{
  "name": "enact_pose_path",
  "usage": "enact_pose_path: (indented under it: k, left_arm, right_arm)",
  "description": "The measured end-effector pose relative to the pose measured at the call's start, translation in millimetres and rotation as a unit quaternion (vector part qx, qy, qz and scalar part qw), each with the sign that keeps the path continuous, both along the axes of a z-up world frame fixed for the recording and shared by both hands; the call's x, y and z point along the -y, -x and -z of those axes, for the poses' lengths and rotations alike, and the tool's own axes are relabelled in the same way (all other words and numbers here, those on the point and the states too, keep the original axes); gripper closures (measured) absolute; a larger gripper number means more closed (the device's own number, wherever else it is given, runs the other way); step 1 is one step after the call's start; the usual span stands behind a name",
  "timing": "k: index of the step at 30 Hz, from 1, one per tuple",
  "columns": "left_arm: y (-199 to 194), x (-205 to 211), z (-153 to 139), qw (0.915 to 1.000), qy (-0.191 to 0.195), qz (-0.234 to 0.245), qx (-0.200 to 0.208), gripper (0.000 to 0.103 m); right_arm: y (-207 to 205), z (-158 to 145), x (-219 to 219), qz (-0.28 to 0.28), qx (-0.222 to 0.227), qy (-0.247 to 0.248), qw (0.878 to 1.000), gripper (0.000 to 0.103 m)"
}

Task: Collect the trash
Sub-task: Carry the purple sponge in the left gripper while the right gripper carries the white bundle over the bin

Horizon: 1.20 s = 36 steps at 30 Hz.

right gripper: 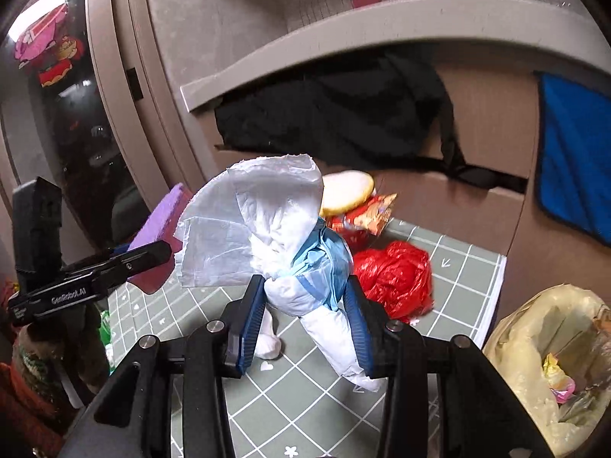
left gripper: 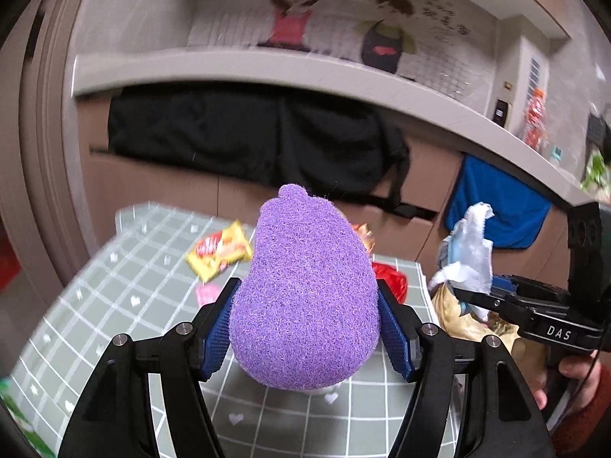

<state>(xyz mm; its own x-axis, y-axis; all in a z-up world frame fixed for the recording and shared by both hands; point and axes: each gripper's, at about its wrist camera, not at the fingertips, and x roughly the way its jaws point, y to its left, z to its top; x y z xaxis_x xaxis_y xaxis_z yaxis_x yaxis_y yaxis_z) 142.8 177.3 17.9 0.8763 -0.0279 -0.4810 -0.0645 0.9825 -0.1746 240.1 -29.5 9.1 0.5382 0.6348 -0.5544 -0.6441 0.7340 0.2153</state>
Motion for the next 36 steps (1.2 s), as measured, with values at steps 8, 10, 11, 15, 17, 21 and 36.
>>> enact_pose_path:
  k: [8, 10, 11, 15, 17, 21, 36]
  left_arm:
    - [6, 51, -36, 0.9981, -0.033, 0.037, 0.037, 0.035]
    - [2, 61, -45, 0.9976, -0.031, 0.044, 0.045, 0.035]
    - [-1, 69, -50, 0.9971, -0.032, 0.049, 0.049, 0.035]
    - [-16, 97, -63, 0.9952, -0.036, 0.065, 0.062, 0.035]
    - [-27, 109, -65, 0.9949, -0.033, 0.073, 0.061, 0.035]
    - [-56, 131, -64, 0.9941, -0.014, 0.094, 0.051, 0.035]
    - [-160, 243, -16, 0.9778, -0.004, 0.21, 0.003, 0.035]
  right_arm:
    - [21, -36, 27, 0.032, 0.041, -0.013, 0.999, 0.065]
    - [24, -47, 38, 0.041, 0.056, -0.018, 0.997, 0.065]
    - [25, -54, 46, 0.048, 0.061, -0.02, 0.997, 0.065]
    - [21, -68, 75, 0.067, 0.072, -0.03, 0.995, 0.065]
    - [16, -70, 94, 0.079, 0.069, -0.039, 0.994, 0.065]
    - [6, -68, 125, 0.099, 0.066, -0.043, 0.992, 0.065]
    - [-31, -38, 231, 0.236, 0.08, -0.003, 0.968, 0.064]
